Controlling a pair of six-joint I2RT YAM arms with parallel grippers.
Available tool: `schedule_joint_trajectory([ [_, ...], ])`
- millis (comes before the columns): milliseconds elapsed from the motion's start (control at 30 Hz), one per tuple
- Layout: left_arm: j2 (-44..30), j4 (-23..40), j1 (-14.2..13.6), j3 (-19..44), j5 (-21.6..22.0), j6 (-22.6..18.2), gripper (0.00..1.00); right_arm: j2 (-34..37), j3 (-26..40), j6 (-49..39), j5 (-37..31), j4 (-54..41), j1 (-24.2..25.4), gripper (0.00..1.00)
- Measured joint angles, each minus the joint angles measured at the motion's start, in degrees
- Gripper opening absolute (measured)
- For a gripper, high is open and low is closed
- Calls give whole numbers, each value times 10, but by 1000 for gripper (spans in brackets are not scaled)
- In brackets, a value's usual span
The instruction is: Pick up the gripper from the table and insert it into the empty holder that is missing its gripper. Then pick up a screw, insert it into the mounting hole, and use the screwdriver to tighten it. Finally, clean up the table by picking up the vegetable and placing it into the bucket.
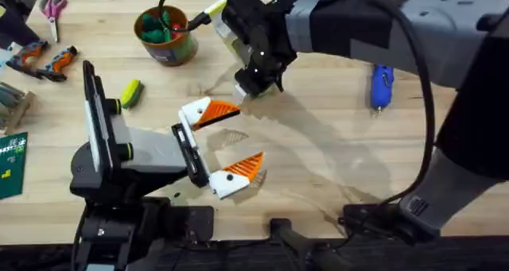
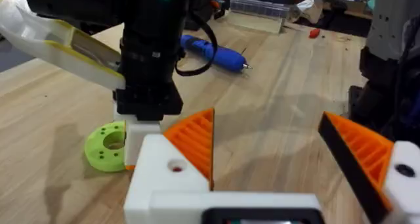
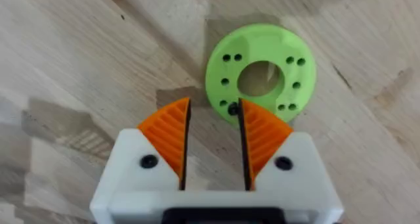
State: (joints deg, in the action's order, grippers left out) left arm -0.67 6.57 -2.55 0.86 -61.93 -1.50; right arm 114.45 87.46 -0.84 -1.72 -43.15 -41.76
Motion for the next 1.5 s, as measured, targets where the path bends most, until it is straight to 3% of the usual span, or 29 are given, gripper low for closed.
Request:
schedule_joint_trajectory([
  [567,0,0,0,0,0,0,994,0,-5,0,0,16,0,369],
  [833,0,0,0,0,0,0,994,-1,-10,0,-8,23,1,260],
  [1000,0,0,0,0,0,0,994,-1,-10,0,-14,25,4,138],
  [1100,0,0,0,0,0,0,994,-1,-10,2,-16,26,4,13],
  [1500,0,0,0,0,0,0,994,-10,-17,2,-12,15,10,6],
])
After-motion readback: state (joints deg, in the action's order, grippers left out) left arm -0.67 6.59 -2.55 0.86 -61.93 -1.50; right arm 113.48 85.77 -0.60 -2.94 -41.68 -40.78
